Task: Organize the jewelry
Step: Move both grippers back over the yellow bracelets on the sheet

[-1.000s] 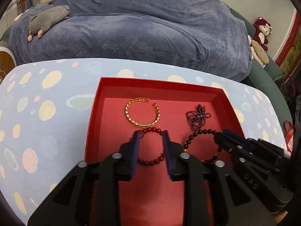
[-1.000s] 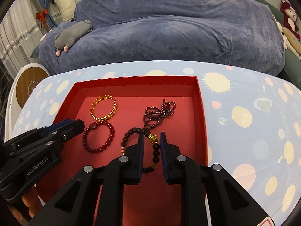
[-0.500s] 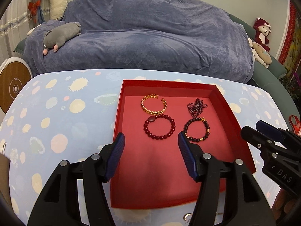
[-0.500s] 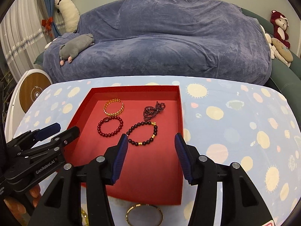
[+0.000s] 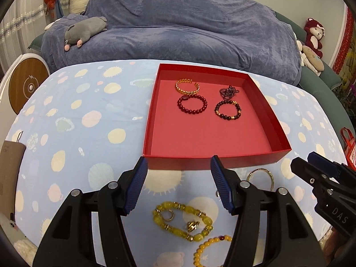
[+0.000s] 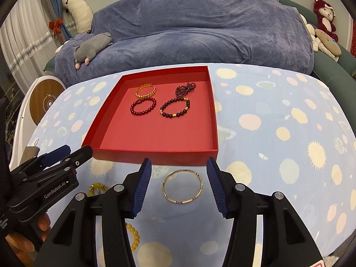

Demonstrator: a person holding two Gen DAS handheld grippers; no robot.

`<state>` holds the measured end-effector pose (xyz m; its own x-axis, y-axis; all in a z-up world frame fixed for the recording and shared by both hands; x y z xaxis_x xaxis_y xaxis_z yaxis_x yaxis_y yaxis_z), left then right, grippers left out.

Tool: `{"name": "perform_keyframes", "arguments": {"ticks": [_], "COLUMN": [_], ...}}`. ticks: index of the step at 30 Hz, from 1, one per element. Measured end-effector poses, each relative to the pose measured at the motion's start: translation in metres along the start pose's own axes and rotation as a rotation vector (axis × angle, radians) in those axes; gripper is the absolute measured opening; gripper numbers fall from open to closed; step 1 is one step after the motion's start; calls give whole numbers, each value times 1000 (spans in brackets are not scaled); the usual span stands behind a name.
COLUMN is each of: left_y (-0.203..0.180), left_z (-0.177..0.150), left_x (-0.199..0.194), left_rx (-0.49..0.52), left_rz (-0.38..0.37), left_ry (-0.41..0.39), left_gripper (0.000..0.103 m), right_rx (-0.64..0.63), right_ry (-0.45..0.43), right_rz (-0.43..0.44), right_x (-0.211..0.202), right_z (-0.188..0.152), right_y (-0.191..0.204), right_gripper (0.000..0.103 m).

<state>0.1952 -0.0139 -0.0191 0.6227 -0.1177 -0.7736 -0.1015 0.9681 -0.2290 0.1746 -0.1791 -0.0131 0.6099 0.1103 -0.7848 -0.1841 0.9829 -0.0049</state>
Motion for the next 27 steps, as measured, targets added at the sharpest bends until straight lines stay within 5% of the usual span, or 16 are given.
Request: {"name": "perform_keyframes", "arguments": {"ticks": [13, 27], "left_y": [52, 65], "left_z": [-64, -91], "left_x": [-14, -8], "left_rx": [-65, -76], "left_rz": [66, 68], "left_ry": [52, 83], "left_gripper": [56, 56], "right_rx": [29, 21], "right_ry": [78, 123], "right_rz": [19, 35], "right_x": [-13, -11], "right_z": [-80, -115], "right_y": [23, 34], "right_gripper": [50, 50]}}
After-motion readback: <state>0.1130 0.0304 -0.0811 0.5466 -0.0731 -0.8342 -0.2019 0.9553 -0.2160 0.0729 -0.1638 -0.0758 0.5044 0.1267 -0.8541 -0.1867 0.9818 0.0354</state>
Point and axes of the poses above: each gripper's, at about its wrist camera, not at the fingertips, and x roughly the way its jaws point, y to its left, z to its top, the point moved 10 cm from there along x, roughly the way its jaws point, and after that the axes turned 14 degrees about -x, right-handed, at the moved point
